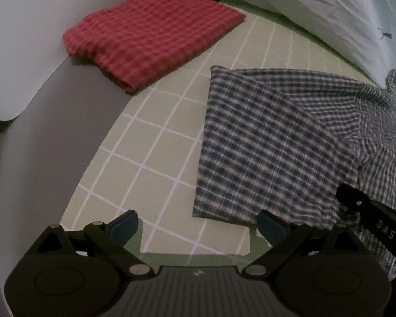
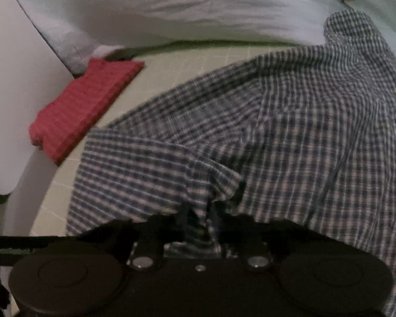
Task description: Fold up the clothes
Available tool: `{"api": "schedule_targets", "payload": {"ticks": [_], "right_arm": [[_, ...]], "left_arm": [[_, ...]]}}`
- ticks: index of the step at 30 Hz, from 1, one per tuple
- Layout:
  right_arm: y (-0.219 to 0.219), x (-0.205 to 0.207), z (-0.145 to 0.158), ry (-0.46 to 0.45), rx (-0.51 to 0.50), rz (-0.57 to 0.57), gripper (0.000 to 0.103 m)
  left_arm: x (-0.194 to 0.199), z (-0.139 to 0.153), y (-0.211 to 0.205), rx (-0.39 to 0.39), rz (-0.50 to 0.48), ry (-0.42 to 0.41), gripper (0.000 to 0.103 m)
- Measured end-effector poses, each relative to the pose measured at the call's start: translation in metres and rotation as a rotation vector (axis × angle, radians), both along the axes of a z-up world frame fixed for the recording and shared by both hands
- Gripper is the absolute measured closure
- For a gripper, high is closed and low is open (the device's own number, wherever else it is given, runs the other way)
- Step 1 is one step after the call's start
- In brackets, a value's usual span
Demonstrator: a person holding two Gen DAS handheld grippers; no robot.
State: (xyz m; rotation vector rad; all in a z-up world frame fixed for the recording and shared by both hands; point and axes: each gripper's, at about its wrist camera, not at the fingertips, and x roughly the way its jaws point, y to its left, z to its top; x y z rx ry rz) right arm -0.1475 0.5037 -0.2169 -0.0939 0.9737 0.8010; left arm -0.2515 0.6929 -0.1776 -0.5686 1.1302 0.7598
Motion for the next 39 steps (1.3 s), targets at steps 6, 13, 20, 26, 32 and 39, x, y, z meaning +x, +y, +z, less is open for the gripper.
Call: {"api": "schedule_targets", "payload": {"ticks": [6, 13, 20, 26, 32, 39], "right_arm": [[-0.026, -0.004, 0.027, -0.085, 0.032, -0.028, 0.096], [-0.096, 0.012, 0.058, -0.127, 0.112, -0.167, 0.096], [-0.171, 0.033, 0.073, -0.135, 0.151, -0.247, 0.096], [-0.231, 0.046, 0.077, -0.145, 0.148, -0.259, 0.096], [-0.280, 0.071, 0.078, -0.171, 0.142, -0.256, 0.096], [-0.324, 0.114, 0.083, -0.236, 0.118, -0.241, 0.096]], "left_arm": [[-0.001, 0.019, -0.023, 0.054, -0.025, -0.032, 0.006], [0.008, 0.045, -0.084, 0.123, -0.094, -0.058, 0.006], [0.023, 0.066, -0.153, 0.149, -0.138, -0.076, 0.006], [0.045, 0.078, -0.206, 0.151, -0.144, -0.108, 0.006], [0.059, 0.072, -0.254, 0.142, -0.125, -0.111, 0.006], [0.077, 0.064, -0.298, 0.141, -0.092, -0.111, 0.006]]}}
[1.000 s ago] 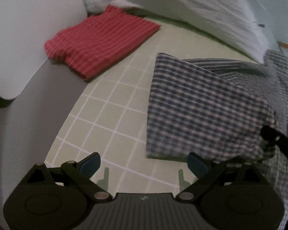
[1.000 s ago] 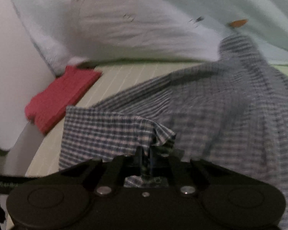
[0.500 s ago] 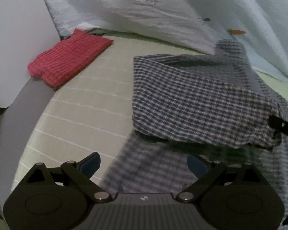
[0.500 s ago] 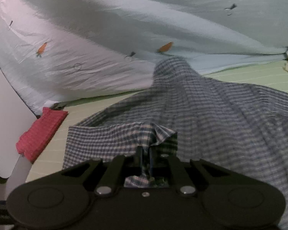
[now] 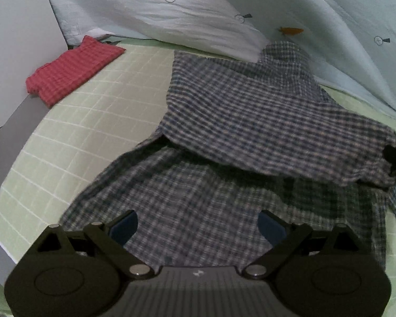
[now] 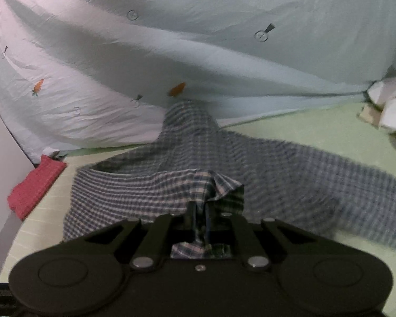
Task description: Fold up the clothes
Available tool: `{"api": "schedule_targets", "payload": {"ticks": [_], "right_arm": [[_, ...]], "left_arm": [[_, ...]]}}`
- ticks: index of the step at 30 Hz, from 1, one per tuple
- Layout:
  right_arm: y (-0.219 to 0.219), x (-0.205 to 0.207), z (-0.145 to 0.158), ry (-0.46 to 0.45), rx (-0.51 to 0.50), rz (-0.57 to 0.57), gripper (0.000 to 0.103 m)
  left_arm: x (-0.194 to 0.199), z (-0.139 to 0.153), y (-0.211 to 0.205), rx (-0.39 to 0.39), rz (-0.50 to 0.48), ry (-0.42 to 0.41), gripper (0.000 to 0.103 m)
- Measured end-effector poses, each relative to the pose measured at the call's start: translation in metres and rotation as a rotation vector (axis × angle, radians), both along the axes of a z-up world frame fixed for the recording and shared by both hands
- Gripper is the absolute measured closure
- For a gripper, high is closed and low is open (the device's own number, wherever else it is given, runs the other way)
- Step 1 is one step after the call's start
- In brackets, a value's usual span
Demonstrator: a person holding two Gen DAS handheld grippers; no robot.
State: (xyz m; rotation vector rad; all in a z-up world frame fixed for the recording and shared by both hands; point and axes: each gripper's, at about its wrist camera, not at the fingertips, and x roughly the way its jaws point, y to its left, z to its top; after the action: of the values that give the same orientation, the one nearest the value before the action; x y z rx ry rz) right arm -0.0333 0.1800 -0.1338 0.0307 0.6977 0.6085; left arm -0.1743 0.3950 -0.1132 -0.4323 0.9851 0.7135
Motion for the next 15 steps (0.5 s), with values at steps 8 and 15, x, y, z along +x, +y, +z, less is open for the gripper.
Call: {"api": "schedule_targets", "payload": {"ticks": [8, 15], "right_arm": [[-0.046, 0.069, 0.012, -0.106, -0.028, -0.045, 0.097], [-0.075, 0.134, -0.005, -0.093, -0.150, -0.114, 0.097]], "left_arm": [[0.008, -0.002, -0.011, 0.035, 0.125, 0.014, 0.006], [0.000, 0.008, -0.006, 0.062, 0.271, 0.008, 0.006]]}}
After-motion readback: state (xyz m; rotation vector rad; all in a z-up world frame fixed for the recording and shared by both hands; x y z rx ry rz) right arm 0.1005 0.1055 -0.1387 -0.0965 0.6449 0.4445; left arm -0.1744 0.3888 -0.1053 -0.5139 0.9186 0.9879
